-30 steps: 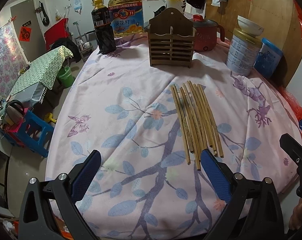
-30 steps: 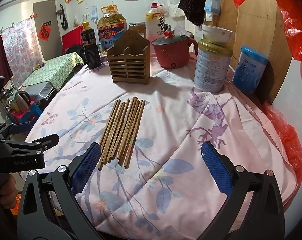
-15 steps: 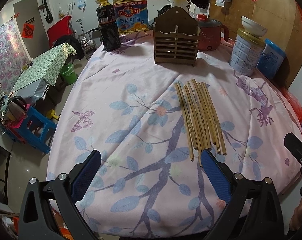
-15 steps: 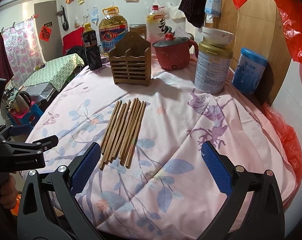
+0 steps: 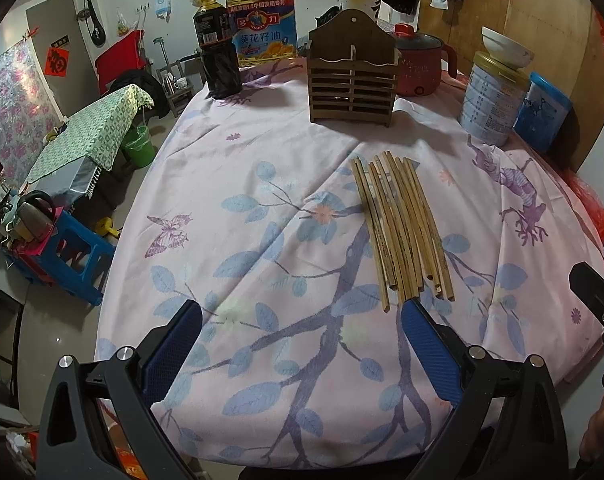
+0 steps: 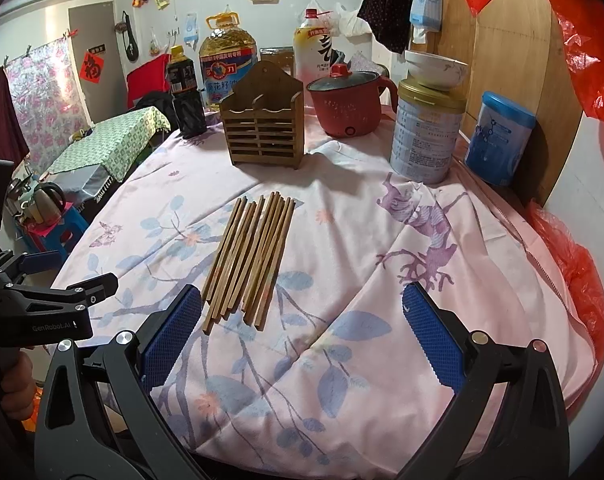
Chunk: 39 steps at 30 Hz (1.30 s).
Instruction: Organize utensils
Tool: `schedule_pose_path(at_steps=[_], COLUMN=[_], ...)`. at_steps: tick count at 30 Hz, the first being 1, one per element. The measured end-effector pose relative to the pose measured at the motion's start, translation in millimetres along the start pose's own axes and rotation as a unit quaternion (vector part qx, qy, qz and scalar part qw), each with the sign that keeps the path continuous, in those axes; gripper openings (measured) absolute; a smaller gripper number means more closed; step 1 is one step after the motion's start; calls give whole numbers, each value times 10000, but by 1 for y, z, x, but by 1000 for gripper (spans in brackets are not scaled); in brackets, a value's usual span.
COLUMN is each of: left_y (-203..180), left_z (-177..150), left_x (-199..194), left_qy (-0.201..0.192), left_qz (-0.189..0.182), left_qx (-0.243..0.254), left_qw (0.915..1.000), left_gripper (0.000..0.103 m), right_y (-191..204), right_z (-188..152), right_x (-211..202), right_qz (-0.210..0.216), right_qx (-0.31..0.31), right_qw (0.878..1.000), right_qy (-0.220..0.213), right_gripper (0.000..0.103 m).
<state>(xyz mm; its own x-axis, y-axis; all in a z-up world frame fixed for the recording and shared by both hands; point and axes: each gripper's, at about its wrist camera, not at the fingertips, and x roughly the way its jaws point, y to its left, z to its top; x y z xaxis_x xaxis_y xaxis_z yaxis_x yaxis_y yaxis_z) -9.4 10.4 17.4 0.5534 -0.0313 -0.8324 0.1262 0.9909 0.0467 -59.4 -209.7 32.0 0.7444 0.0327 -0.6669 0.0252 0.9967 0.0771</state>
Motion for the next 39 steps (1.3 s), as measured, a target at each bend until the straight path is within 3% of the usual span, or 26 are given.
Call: schedule_pose_path(at_steps=[28, 39], left_y=[0, 7], left_z=[-1, -6], left_x=[0, 7], left_qy=[1, 185], left_qz=[0, -72], left_qx=[-13, -90], left_qw=[10000, 9998], left_gripper=[97, 97], right_y=[-1, -2], right_z=[0, -2], right_x=[-2, 3], right_qz=[-5, 1], right_qx=[8, 55], right_qw=[10000, 9999], right_qy=[-9, 91], right_gripper=[97, 97])
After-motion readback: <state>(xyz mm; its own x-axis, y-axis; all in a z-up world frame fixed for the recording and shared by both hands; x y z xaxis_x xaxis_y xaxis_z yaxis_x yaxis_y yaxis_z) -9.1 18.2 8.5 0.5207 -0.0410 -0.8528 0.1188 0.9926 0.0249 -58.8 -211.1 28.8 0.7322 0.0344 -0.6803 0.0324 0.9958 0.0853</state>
